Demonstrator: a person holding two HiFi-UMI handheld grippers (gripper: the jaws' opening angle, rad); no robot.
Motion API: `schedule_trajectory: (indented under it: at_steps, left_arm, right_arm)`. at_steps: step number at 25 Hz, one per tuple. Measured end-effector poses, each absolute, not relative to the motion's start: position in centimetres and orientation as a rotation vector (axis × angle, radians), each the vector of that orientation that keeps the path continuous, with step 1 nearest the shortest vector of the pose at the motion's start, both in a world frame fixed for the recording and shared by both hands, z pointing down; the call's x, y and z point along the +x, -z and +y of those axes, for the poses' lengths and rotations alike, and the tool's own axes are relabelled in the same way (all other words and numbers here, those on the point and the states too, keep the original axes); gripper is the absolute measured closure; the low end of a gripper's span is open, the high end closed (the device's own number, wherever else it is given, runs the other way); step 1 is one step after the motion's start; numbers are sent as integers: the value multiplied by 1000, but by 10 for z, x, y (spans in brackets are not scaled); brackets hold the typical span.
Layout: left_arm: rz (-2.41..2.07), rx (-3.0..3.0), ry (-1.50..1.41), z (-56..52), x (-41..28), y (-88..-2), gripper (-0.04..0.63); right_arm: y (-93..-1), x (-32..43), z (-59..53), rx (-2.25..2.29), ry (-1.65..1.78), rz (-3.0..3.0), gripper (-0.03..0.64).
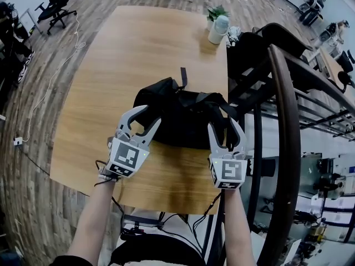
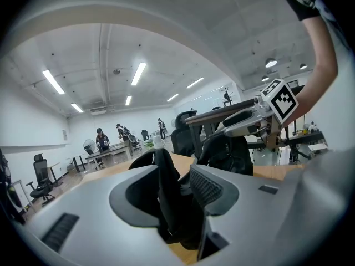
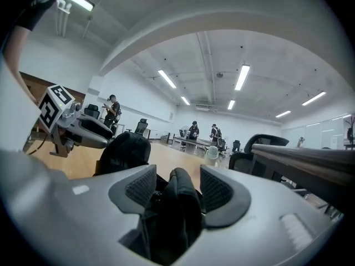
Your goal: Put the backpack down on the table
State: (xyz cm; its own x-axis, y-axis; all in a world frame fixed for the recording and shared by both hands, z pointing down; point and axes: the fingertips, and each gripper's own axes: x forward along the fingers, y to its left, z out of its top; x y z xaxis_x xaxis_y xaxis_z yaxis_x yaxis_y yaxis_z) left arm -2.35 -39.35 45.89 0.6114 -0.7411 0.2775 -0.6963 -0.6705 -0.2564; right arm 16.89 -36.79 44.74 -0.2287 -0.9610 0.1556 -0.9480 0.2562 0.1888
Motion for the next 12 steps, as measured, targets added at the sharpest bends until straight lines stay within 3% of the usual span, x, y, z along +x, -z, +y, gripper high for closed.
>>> schedule_trajectory:
  at_steps: [2,7,12]
  left_arm:
    - [1221,-2697,541,-385,-25,-449,435]
    - [1244,-2659,497,-361,-28,-422,538]
    - [1254,-2633,465,-333,-30,-398,589]
  right_arm:
    - [-438,170,-360,1801,100,-2276,382]
    - [-417,174,-336,1860,110,-2255,543]
    - [-403,175,-310,1876,51,-2287,582]
